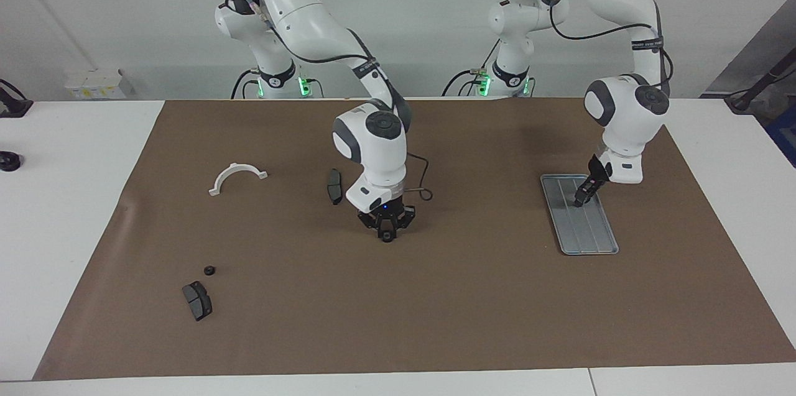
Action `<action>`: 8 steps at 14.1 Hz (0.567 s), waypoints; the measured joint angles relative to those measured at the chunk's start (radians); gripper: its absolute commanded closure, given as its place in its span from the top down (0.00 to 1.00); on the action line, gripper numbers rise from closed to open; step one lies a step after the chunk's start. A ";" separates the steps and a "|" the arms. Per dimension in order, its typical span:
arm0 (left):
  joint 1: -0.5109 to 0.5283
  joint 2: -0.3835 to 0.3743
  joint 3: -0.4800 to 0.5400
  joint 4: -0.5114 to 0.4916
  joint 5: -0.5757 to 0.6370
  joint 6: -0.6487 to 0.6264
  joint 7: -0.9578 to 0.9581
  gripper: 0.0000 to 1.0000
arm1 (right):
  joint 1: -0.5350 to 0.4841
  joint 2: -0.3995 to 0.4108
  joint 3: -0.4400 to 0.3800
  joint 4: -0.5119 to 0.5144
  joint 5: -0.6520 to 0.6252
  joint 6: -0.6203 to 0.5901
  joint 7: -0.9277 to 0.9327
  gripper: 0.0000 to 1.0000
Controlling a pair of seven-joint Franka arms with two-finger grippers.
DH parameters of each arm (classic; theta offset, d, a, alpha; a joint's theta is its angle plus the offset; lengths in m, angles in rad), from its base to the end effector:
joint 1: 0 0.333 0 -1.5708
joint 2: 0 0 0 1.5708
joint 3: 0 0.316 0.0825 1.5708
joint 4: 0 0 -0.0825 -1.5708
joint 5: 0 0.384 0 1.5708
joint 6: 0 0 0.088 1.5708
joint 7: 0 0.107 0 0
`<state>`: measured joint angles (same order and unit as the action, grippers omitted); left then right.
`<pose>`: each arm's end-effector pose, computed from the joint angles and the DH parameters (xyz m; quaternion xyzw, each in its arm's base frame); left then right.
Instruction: Place bearing gear from tray to pile
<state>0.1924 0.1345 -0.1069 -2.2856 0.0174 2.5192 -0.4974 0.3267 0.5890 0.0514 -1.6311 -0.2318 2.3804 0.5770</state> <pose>0.5359 0.0459 0.3039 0.9583 0.2813 0.0486 0.0119 0.6569 0.2531 0.2925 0.9937 -0.0272 0.1049 0.0273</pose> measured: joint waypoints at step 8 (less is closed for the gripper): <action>0.000 0.010 0.000 0.000 0.018 0.018 0.000 0.00 | -0.291 0.003 0.004 0.044 0.014 0.002 -0.301 0.18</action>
<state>0.1925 0.1447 -0.1073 -2.2859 0.0358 2.5375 -0.4972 0.0360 0.5916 0.0557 -1.5871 -0.2182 2.3819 0.2756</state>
